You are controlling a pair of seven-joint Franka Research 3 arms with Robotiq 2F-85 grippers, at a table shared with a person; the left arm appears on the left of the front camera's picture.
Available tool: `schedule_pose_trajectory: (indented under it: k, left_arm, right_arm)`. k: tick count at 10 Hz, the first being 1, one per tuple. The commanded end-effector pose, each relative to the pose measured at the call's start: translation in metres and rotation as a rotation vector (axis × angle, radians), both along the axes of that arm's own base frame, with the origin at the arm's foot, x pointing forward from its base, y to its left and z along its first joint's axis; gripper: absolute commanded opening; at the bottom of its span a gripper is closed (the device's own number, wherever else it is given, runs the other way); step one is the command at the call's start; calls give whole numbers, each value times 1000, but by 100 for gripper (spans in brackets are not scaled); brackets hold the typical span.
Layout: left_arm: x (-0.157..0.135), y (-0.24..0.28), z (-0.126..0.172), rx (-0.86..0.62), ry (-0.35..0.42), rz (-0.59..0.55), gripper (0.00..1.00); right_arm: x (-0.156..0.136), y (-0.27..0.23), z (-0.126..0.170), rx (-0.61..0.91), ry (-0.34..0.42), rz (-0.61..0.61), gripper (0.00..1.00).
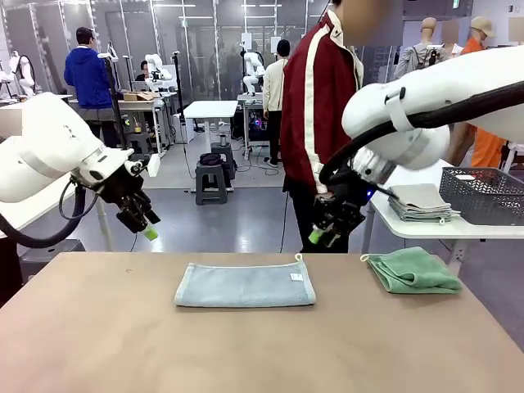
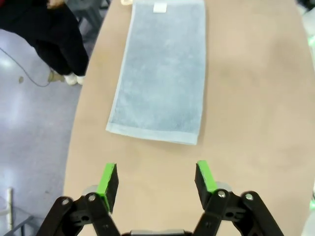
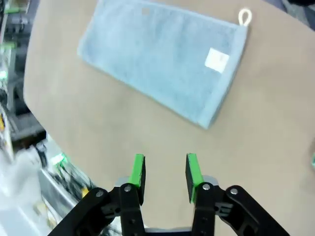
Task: Fold the towels and place them in the basket.
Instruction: When a person lays out a Towel with hook on the table, fold it in half twice.
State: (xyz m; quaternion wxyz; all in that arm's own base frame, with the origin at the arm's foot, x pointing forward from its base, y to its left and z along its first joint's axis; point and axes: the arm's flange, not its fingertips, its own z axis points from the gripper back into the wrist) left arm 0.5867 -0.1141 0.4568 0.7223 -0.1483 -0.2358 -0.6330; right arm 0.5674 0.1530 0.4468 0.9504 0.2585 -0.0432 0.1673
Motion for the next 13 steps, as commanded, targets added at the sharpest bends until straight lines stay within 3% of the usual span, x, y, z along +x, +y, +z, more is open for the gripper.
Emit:
schedule_pose_trajectory:
  k: [1,3,4,5,6,7,9,12,13]
  left_arm:
    - [-8,14,-3,-110,33,-12,80]
    - [0,39,-12,-269,103,-62,80]
    - [4,56,-19,-339,98,-102,80]
    - [6,68,-25,-371,84,-124,80]
    - [6,78,-28,-407,51,-154,98]
    - [6,86,-28,-444,43,-149,99]
    - [6,99,-33,-480,22,-140,100]
    - [9,111,-40,-509,20,-138,100]
    - [10,112,-40,-512,29,-133,100]
  right_arm:
    - [-50,9,-7,30,-128,-177,43]
    - [-54,18,-12,80,-132,-169,43]
    - [-33,2,-9,56,-96,-159,43]
    - [-33,2,-9,56,-96,-159,43]
    - [-49,10,-9,65,-119,-178,44]
    - [-43,10,-9,86,-123,-221,53]
    - [-34,7,-13,61,65,-330,73]
    - [-29,7,-7,-13,88,-388,100]
    - [-30,8,-8,-23,92,-415,100]
